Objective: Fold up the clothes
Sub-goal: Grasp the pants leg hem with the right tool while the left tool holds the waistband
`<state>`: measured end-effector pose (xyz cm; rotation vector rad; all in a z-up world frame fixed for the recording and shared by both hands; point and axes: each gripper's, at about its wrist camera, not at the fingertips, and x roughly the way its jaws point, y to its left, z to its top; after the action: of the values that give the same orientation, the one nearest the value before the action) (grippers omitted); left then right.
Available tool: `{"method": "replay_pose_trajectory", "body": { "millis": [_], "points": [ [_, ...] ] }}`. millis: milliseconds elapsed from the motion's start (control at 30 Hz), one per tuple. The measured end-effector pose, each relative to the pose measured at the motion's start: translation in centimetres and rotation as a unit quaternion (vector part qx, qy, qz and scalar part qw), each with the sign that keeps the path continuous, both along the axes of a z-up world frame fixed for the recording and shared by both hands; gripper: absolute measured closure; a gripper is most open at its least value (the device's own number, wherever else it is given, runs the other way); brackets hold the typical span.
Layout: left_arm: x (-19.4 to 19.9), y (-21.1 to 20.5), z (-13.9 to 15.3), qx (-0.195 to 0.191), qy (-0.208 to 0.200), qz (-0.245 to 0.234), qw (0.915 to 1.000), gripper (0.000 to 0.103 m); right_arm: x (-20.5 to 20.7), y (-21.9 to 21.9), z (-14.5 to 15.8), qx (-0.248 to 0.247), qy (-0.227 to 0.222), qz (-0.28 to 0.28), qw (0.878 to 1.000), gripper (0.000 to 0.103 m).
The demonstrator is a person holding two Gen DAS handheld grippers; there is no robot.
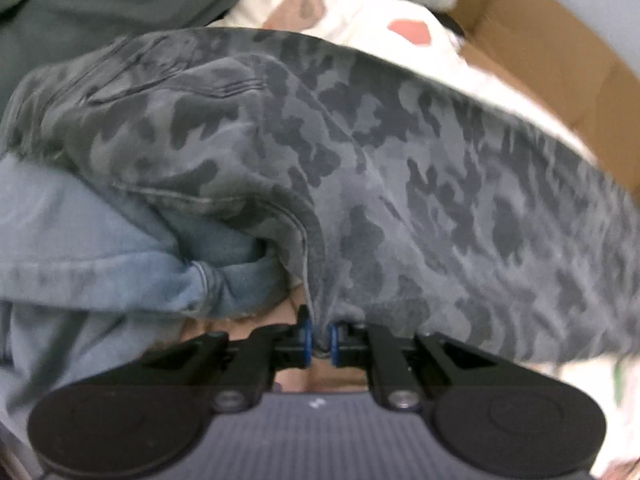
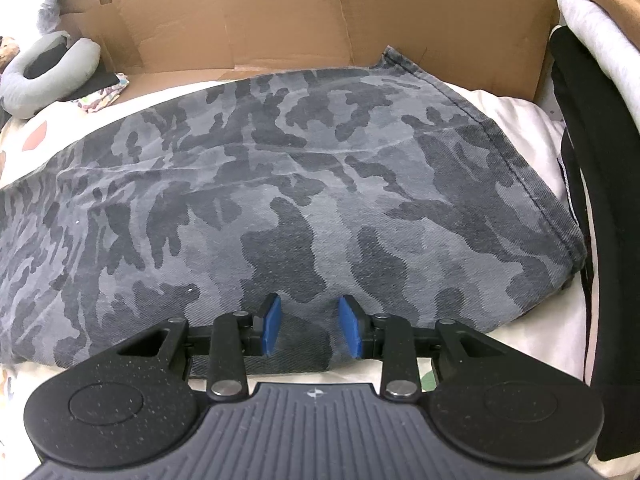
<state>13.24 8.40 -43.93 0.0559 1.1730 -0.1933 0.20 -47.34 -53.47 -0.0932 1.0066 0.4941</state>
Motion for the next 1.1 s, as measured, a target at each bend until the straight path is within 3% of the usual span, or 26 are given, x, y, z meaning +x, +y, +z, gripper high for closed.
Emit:
{"method": "replay_pose_trajectory", "body": {
  "millis": [167,333,600,733,900,1100],
  "points": [
    [-0.3,0.0,-0.8,0.012,-0.003,-0.013,0.9998,0.094,-0.1,-0.8,1.4,0.015,-0.002,-0.02,1.0,0.064],
    [-0.2,0.3,0.5,0.004,-0.007,-0.018,0.9998,0.095,-1.0,-2.7,2.9,0.061,0.012,-0.026,0.998,0.064],
    [0.2,0.5,1.8,-0.008,-0.011,-0.008,0.9999,0.095,-2.0,-6.3,1.4,0.114,0.058,-0.091,0.988,0.06],
    [0.9,0.2,2.7,-0.008,-0.017,-0.005,0.9998,0.095,-1.6,-8.0,-0.1,0.179,0.076,-0.132,0.972,0.047],
    [1.8,-0.4,4.3,-0.002,-0.028,-0.011,0.9996,0.095,-0.6,-8.8,-2.2,0.236,0.09,-0.2,0.947,0.047],
    [2.9,-1.3,6.7,-0.001,-0.045,-0.007,0.9989,0.095,0.2,-8.7,-3.0,0.262,0.073,-0.247,0.93,0.047]
  ]
}}
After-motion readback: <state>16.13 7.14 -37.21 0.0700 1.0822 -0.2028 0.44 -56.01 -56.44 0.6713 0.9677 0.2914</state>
